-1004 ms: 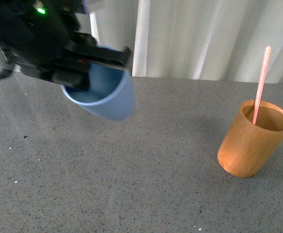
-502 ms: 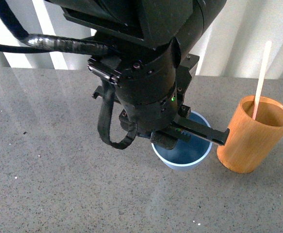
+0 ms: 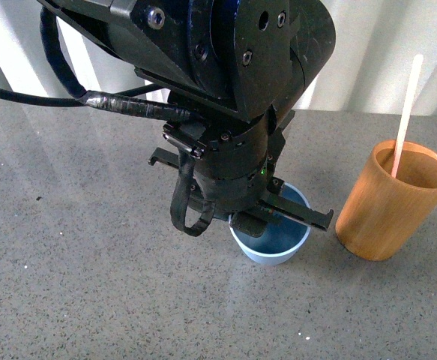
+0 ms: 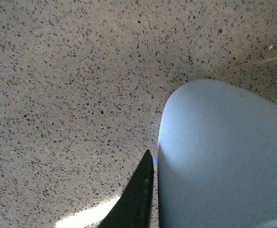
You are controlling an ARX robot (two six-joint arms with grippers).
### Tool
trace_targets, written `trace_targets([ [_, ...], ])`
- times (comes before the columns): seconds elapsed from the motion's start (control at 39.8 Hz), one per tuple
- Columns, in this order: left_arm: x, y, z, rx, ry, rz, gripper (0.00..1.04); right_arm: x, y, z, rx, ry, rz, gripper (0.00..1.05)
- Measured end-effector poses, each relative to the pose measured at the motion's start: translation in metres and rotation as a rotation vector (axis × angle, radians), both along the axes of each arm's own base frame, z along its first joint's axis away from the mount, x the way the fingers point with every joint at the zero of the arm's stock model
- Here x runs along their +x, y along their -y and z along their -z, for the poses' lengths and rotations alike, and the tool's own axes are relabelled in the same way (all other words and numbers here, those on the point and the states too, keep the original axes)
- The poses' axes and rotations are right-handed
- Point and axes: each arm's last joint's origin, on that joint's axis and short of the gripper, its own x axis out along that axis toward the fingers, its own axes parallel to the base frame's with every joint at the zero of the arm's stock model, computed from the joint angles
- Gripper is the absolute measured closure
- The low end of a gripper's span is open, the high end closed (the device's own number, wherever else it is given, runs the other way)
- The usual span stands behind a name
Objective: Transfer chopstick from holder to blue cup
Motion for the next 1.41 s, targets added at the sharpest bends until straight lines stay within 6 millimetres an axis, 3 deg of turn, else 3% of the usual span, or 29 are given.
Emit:
trace_targets([
  [0.15,0.0,0.0,0.0,-0.004,-0.007,0.001,0.75,0.0,0.0,0.0,0.0,0.0,0.0,0.1],
  [0.5,0.008,-0.007,-0.023,-0.038,0.031,-0.028,0.06,0.0,0.0,0.0,0.0,0.0,0.0,0.1],
  [0.7,0.018,-0.024,-0.047,-0.079,0.102,-0.08,0.07,0.0,0.0,0.0,0.0,0.0,0.0,0.1],
  [0.98,0.023,-0.089,-0.109,-0.218,0.486,-0.326,0.07,0.0,0.0,0.0,0.0,0.0,0.0,0.1],
  [1.1,0.01,-0.129,-0.136,-0.273,0.751,-0.479,0.07,0.0,0.0,0.0,0.0,0.0,0.0,0.1],
  [1.2,-0.014,-0.163,-0.148,-0.332,0.949,-0.576,0.07,0.0,0.0,0.0,0.0,0.0,0.0,0.1],
  [1.28,-0.028,-0.173,-0.147,-0.343,0.995,-0.598,0.07,0.0,0.0,0.0,0.0,0.0,0.0,0.1],
  [1.41,-0.033,-0.178,-0.143,-0.333,0.996,-0.605,0.07,0.0,0.0,0.0,0.0,0.0,-0.001,0.1],
])
